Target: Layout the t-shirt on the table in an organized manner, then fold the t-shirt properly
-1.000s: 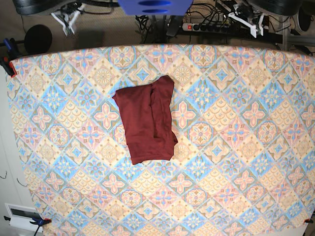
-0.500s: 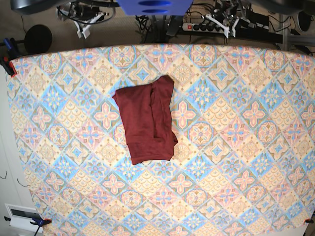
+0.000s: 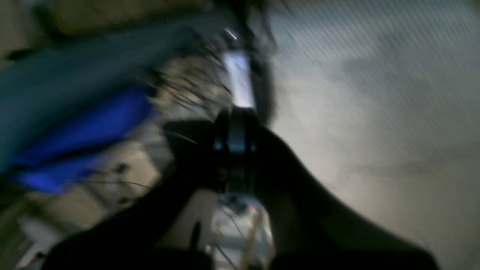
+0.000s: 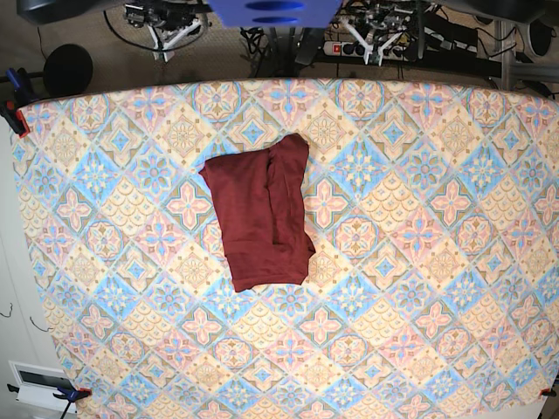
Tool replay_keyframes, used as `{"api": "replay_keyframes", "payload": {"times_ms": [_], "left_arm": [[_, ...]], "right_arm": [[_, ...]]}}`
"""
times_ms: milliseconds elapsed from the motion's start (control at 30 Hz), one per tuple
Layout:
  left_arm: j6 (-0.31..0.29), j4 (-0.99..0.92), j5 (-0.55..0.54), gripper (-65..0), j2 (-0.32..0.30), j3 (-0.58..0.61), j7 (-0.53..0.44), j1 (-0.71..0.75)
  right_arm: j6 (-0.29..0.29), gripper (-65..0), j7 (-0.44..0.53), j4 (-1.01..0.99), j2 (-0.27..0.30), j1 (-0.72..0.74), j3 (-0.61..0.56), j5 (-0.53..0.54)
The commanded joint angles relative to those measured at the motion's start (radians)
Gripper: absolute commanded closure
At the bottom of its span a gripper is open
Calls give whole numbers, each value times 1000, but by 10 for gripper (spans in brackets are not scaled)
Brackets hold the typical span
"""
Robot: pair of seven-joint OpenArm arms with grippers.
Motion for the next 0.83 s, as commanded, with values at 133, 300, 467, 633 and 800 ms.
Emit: {"api": "replay_keyframes", "payload": {"times_ms": [133, 300, 467, 633, 800], "left_arm": [[0, 1, 1, 0, 30, 7, -4, 18], [0, 1, 1, 0, 39, 9, -4, 15], [0, -1, 1, 0, 39, 7, -4, 10], [0, 5, 1, 0, 48, 7, -4, -4], [0, 5, 1, 0, 50, 7, -6, -47]], "right_arm": [[-13, 0, 11, -62, -78, 75, 1, 1], [-13, 0, 10, -66, -91, 86, 1, 1], [-13, 0, 5, -66, -90, 91, 4, 3], [-13, 0, 8, -62, -90, 91, 4, 3], [-13, 0, 11, -62, -91, 91, 4, 6]]}}
